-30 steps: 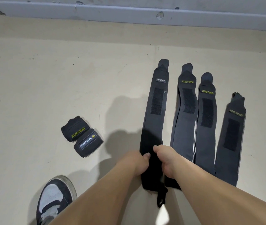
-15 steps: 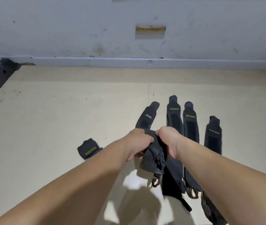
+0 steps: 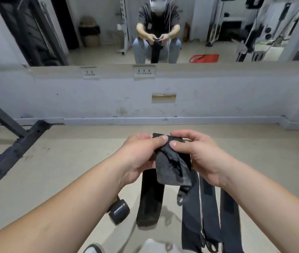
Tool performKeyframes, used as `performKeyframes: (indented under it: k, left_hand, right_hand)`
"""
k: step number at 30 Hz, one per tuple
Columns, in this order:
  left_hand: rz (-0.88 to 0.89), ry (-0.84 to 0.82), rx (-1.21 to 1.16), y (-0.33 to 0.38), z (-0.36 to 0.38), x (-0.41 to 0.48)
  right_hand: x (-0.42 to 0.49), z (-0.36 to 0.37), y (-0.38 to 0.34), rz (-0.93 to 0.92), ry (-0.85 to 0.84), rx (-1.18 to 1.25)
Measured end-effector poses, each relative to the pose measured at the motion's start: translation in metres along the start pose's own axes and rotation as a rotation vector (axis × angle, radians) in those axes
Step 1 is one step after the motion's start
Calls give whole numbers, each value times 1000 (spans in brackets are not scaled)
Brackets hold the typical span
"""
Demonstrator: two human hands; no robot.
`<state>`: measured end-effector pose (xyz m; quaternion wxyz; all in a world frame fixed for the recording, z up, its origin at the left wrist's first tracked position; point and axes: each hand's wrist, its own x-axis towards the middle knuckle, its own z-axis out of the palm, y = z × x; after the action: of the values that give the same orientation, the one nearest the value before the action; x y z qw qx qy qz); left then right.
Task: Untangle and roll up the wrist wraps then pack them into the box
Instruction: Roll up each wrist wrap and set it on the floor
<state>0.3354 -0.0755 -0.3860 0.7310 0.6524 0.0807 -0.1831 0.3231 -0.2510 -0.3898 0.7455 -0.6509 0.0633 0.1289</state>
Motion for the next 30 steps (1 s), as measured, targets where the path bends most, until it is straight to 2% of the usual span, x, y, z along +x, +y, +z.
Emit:
performKeyframes:
  k: [3, 8, 17, 21, 26, 30]
  left_hand:
    - [25, -87, -11, 2, 7, -27]
    - [44, -34, 101, -2, 7, -36]
    - [44, -113, 194, -7, 11, -18]
    - [77, -46, 198, -9, 13, -6]
    - [142, 108, 180, -8, 16, 7]
    - [259, 139, 169, -11, 19, 7]
  right_hand:
    - [-20, 3, -6, -13, -21, 79]
    - [-27, 11, 5, -11, -41, 123]
    - [-2, -10, 20, -60, 14, 109]
    - [5, -15, 21, -135, 15, -21]
    - [10, -24, 13, -68, -28, 97]
    - [4, -28, 10, -38, -76, 99]
